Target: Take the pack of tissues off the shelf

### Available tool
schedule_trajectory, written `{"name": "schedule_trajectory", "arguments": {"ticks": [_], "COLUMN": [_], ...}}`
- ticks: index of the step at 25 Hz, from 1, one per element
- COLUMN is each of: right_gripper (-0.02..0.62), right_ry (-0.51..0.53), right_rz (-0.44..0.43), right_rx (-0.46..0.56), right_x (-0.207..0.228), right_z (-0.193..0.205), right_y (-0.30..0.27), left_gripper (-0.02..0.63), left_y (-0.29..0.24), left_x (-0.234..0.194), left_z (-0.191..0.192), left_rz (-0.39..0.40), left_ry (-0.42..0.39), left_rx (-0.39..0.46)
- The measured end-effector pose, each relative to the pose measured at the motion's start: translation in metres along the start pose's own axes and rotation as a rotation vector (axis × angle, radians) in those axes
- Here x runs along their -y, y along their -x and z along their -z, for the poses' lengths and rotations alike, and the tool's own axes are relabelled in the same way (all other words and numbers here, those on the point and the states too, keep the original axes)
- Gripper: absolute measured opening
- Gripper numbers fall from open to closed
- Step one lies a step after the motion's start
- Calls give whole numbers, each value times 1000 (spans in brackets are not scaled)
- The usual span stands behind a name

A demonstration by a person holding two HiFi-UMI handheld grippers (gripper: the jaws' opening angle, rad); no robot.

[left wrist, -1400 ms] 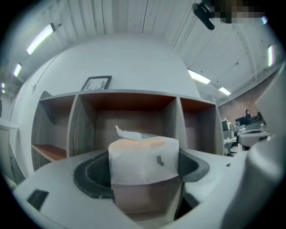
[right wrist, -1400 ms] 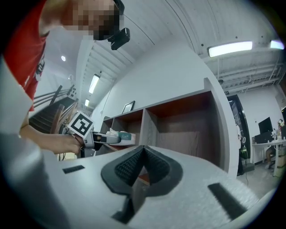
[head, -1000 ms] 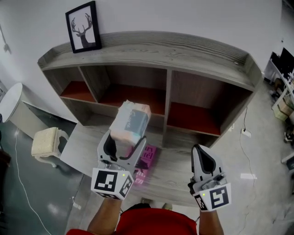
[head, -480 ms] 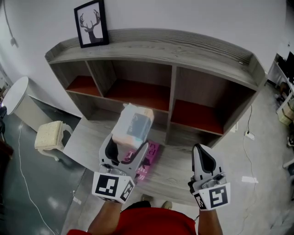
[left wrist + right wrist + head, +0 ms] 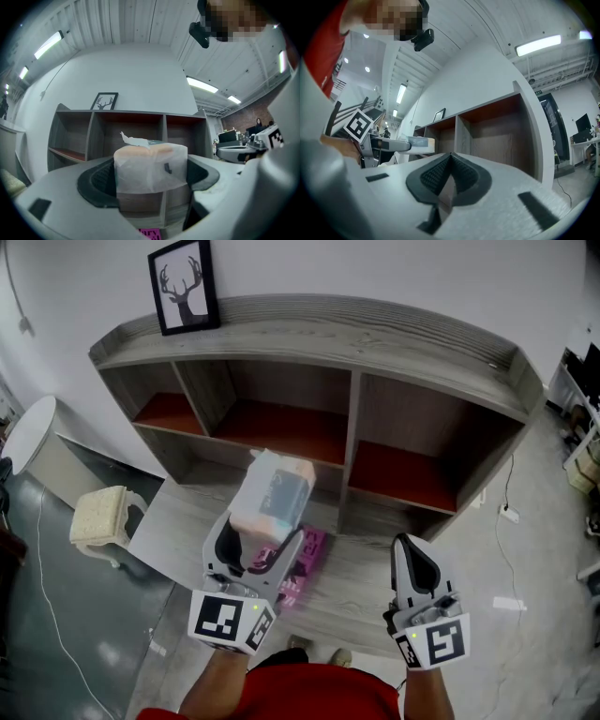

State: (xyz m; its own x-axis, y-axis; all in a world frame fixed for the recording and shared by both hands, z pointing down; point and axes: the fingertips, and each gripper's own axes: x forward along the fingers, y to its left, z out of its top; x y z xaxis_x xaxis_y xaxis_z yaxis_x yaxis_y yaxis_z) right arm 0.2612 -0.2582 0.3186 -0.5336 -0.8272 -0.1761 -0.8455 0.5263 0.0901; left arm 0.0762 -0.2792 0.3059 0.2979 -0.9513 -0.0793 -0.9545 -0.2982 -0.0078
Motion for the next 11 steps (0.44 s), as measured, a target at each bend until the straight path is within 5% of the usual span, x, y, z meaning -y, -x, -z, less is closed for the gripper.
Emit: {"name": "schedule_trajectory", "arguments": {"ticks": [11], "right_gripper": [5], "right_ry": [6], "right_rz": [3], "right_rx": [1], "right_x": [-3], "right_z": [1], "right_y": [1], "left_gripper": [416], "left_y": [-2], "left_x": [-2], "left_z": [2], "left_rz": [12], "left_ry": [-5], "left_rx": [-2]}}
